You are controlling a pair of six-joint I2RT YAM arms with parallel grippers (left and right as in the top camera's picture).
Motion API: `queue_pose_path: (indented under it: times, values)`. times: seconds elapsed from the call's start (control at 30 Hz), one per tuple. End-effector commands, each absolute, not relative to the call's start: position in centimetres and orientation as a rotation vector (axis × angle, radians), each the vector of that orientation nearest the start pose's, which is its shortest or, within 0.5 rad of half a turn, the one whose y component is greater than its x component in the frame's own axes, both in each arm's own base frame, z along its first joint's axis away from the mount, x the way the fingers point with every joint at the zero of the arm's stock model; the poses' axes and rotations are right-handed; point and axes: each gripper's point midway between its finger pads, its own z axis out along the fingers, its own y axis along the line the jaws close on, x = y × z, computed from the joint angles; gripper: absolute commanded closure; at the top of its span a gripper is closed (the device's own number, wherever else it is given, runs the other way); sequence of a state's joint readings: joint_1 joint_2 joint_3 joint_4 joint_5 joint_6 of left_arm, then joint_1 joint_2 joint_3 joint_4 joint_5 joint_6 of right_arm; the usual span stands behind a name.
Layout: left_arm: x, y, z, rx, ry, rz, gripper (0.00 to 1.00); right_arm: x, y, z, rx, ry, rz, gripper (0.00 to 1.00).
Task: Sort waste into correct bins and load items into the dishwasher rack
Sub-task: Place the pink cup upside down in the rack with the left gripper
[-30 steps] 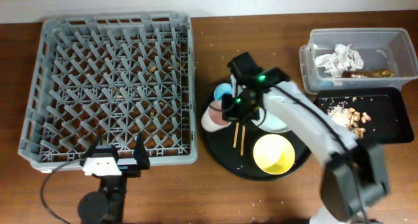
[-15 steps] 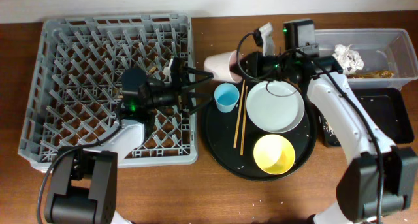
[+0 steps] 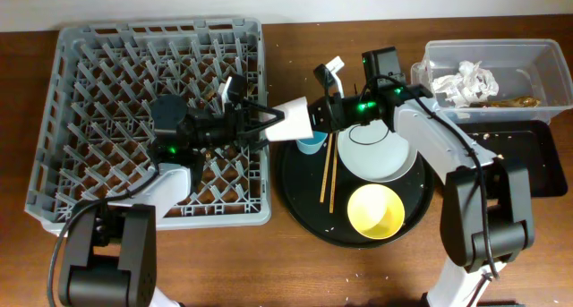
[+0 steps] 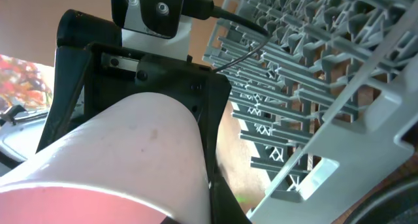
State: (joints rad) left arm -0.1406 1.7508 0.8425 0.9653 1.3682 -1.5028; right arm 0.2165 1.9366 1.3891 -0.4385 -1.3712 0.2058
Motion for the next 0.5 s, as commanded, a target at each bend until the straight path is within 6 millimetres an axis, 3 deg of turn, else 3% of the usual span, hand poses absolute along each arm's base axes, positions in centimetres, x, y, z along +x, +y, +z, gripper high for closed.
queue_pose_path:
  times: [0.0,0.07,0.13,0.17,0.23,0.27,0.37,0.47]
  values:
    - [33.0,-22.9,22.8,0.217,2.123,-2.155,0.21,37.1,25.9,18.7,-0.554,2.223,1.853,0.96]
    - [32.8,-23.5,22.8,0.235,2.121,-2.156,0.23,37.0,26.1,18.7,-0.56,2.225,1.858,0.96]
    - [33.0,-23.5,22.8,0.219,2.113,-2.147,0.45,36.8,26.3,18.8,-0.566,2.221,1.869,0.96]
    - [33.3,-23.5,22.9,0.203,2.105,-2.14,0.46,36.6,26.4,18.9,-0.575,2.215,1.884,0.96]
    - [34.2,-22.6,22.9,0.161,2.087,-2.117,0.13,36.2,26.5,19.1,-0.573,2.217,1.91,0.96]
    - [34.5,-22.0,22.9,0.143,2.082,-2.108,0.07,36.1,26.5,19.0,-0.569,2.224,1.913,0.96]
    - [35.2,-21.0,22.9,0.112,2.07,-2.091,0.06,36.1,26.5,18.9,-0.563,2.233,1.912,0.96]
    - [35.1,-21.0,23.0,0.121,2.065,-2.088,0.23,36.1,26.5,18.8,-0.561,2.238,1.902,0.96]
